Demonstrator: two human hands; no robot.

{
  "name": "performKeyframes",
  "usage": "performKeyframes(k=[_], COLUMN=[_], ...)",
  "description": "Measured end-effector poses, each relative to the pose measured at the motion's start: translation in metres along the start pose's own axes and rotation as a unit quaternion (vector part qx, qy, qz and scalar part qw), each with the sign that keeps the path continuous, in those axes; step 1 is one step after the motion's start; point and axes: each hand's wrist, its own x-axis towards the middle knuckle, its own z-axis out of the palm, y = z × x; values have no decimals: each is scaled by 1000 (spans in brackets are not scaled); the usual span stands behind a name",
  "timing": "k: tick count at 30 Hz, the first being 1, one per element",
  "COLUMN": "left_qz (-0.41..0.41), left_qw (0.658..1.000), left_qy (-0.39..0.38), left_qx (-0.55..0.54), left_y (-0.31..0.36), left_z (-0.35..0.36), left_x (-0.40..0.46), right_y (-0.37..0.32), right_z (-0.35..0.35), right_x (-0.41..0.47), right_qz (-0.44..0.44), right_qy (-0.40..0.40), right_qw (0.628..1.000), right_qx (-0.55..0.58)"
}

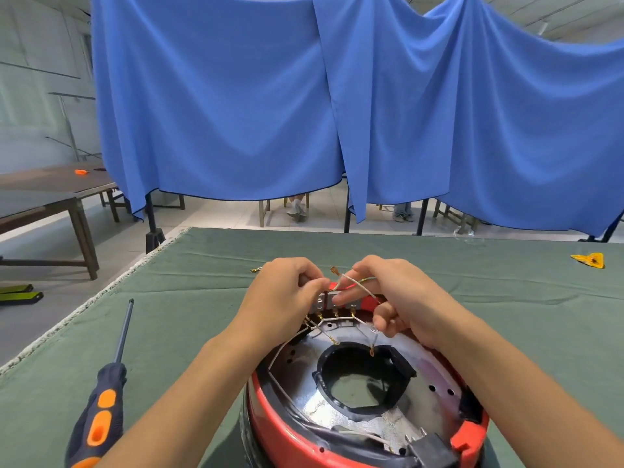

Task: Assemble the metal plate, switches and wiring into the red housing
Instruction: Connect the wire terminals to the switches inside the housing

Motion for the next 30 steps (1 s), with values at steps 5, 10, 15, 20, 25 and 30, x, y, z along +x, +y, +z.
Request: performKeyframes(k=[5,10,15,20,25,30], left_qz=[-2,11,20,34,28,-3], left_qw=[1000,999,998,999,999,996], left_qy=[-14,-41,-52,-33,24,-34], left_qx=[18,20,12,-16,-29,88], left_y=[0,0,0,0,0,-7], left_z=[0,0,1,0,1,4], left_x=[0,-1,-1,-1,0,2], right_y=[-7,-2,7,12,18,28], right_z=[-8,-10,-4,-5,-4,-3], right_x=[-8,-3,6,11,11,7], right_qz=[-44,-160,-217,-194,-89,-8], right_qy=[35,93,85,68,32,2], right_qw=[996,974,967,977,994,998], right_qx=[-69,-127,-100,-56,-59,-63])
